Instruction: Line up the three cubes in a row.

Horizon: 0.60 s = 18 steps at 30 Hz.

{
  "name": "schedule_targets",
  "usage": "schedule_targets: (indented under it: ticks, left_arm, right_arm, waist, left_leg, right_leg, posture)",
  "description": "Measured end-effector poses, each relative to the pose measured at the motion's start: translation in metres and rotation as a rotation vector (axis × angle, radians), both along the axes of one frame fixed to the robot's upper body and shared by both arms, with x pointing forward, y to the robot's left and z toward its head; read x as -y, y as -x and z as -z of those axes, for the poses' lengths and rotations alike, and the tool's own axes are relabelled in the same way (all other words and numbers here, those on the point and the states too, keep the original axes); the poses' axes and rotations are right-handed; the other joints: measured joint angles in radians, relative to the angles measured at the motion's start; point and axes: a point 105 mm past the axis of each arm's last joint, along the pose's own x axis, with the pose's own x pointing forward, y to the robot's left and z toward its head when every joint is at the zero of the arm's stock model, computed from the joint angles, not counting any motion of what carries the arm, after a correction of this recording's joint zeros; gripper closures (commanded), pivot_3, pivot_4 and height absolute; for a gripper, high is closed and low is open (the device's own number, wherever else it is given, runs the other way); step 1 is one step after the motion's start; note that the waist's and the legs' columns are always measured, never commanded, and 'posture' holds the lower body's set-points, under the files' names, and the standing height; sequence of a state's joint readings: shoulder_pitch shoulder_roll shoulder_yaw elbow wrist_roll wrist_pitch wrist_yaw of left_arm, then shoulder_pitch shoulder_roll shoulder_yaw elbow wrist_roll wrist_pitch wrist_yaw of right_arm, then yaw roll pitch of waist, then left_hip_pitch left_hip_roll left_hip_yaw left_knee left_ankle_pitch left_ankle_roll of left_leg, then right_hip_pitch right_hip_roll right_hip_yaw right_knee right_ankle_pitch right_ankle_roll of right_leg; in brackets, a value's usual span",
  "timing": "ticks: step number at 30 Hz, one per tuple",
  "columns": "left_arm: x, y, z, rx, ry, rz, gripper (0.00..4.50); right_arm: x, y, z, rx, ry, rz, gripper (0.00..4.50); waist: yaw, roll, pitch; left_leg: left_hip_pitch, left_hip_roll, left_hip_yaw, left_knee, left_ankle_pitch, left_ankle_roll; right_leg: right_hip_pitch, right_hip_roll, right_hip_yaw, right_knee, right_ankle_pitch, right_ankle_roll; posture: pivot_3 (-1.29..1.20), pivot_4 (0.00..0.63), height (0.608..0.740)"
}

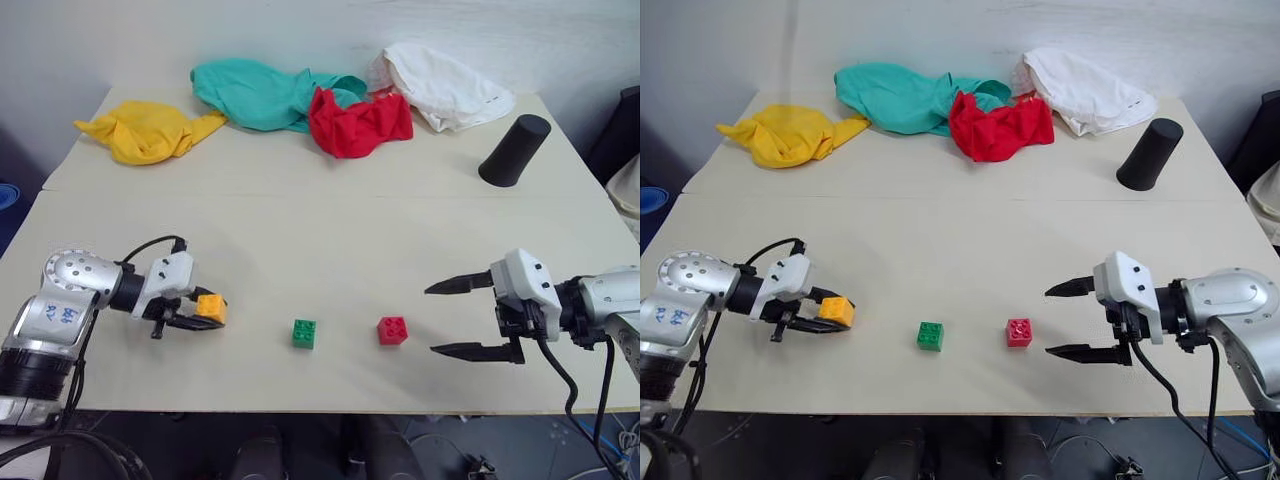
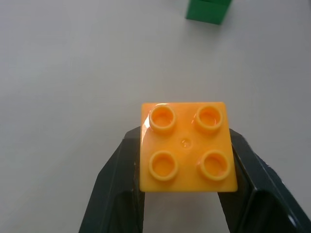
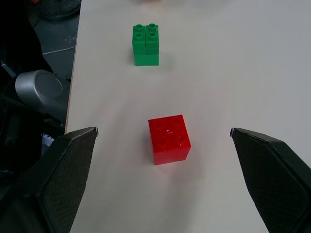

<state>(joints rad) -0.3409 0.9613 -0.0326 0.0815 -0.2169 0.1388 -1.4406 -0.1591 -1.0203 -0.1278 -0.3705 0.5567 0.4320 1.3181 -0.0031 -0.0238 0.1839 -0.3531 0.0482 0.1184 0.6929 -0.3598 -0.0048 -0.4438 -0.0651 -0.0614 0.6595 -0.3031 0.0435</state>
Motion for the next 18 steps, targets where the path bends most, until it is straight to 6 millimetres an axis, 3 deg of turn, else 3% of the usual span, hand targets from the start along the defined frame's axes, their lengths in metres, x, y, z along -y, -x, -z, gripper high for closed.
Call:
schedule_targets:
  ticks: [6,14,18]
  left_arm:
    - [0.008,0.003,0.006,0.012,-0.014,0.047,2.96]
    - [0.019,-0.007,0.017,0.028,-0.028,0.079,2.96]
    - [0.017,-0.006,0.019,0.015,-0.023,0.088,1.69]
  right_arm:
    - [0.000,0.000,0.002,-0.005,-0.001,0.007,0.00]
    - [-0.001,0.001,0.004,0.004,0.003,0.019,0.00]
    - [0.000,0.003,0.009,-0.014,0.003,0.031,0.00]
  waist:
    - [0.002,0.000,0.000]
    - [0.000,0.000,0.000]
    - [0.001,0.000,0.000]
  left_leg:
    - [0.000,0.000,0.000,0.000,0.000,0.000]
    - [0.000,0.000,0.000,0.000,0.000,0.000]
    - [0.000,0.000,0.001,0.000,0.000,0.000]
  right_leg:
    - [0.000,0.000,0.000,0.000,0.000,0.000]
    - [0.000,0.001,0.000,0.000,0.000,0.000]
    - [0.000,0.001,0.000,0.000,0.000,0.000]
  posture:
    - [0.00,0.150,0.740]
    - [0.00,0.150,0.740]
    - [0.00,0.150,0.740]
